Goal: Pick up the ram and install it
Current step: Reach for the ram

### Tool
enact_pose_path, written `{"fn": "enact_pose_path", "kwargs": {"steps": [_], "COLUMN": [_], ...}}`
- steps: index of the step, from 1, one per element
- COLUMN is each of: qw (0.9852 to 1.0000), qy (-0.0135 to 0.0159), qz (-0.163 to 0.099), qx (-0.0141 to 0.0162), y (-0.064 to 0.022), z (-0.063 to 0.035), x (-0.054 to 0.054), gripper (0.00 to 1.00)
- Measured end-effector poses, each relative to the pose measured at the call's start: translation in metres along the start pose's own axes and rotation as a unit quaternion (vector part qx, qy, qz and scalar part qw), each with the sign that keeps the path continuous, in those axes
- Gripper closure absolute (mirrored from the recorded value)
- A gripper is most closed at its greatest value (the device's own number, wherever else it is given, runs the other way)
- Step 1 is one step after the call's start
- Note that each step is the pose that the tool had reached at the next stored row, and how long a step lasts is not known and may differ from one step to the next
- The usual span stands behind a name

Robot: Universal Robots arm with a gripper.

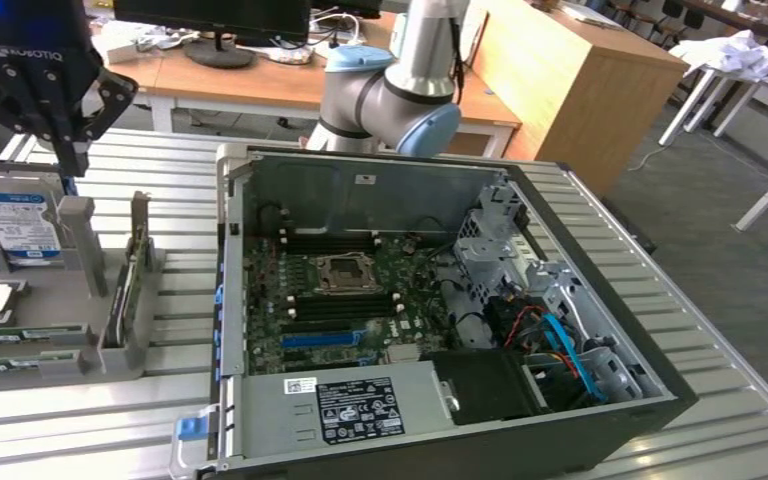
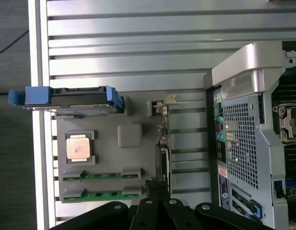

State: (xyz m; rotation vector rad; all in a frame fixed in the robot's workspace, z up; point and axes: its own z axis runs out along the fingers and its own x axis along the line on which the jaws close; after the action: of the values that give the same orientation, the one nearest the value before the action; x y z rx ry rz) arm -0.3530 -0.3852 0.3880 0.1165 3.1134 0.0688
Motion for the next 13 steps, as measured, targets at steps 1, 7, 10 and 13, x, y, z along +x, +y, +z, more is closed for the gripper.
{"fn": "enact_pose_path", "kwargs": {"steps": [1, 7, 10, 13], "qw": [1.0000, 1.0000, 1.0000, 1.0000], "qy": [0.0000, 0.0000, -0.0001, 0.0000], "qz": [0.000, 0.000, 0.000, 0.000], "qx": [0.0000, 0.0000, 0.0000, 0.0000], "y": [-0.0001, -0.0005, -0.0008, -0.0010], "z": [0.0001, 0.0001, 0.0001, 0.0001], "x": [0.003, 0.017, 0.024, 0.031], "gripper": [0.89, 0.89, 0.89, 0.89]}}
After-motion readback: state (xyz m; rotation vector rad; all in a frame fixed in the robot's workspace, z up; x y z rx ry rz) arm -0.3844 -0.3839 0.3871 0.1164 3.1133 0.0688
